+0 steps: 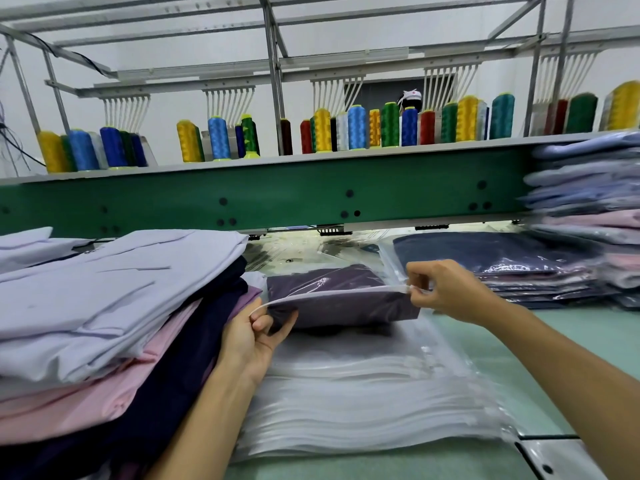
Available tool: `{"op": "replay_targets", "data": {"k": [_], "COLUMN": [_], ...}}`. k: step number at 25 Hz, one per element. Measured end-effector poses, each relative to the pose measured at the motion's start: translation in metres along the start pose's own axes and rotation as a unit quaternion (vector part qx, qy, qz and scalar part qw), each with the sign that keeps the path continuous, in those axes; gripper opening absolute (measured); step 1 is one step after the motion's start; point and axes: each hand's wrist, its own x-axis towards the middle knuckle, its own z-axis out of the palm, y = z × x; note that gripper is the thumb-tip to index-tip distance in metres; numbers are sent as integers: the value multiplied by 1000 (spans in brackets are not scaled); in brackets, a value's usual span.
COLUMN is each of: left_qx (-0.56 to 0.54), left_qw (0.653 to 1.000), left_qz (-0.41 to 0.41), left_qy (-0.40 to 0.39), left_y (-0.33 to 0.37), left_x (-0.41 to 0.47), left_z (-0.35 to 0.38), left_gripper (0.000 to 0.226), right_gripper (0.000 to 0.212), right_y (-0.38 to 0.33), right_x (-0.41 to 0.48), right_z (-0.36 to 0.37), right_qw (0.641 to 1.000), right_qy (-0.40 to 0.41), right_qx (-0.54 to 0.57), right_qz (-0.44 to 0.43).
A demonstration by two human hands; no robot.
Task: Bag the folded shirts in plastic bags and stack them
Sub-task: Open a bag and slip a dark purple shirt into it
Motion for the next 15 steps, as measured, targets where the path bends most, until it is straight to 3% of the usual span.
{"op": "replay_targets", "data": {"k": [4, 8, 10, 12, 15], "left_qx": [-18, -94, -127, -48, 96], "left_qw": [1000, 992, 988, 992, 978], "left_qz": [20, 37, 22, -31, -110], "left_qy": [5, 71, 90, 112, 149], "left_y": [-1, 0, -4, -19, -48], "left_x": [1, 0, -3, -9, -14], "left_z": [0, 14, 29, 48, 80], "left_gripper": [16, 21, 41, 71, 83], "right_gripper": [23, 23, 23, 22, 18], "right_y": [3, -4, -10, -20, -41], "right_x": [-2, 1, 4, 6, 3], "right_z": [-2, 2, 5, 6, 6], "right_qw": [999, 993, 987, 979, 969], "right_qy": [6, 50, 96, 132, 132], "right_qx": [33, 104, 127, 155, 207], "right_qz": [14, 21, 25, 16, -12]}}
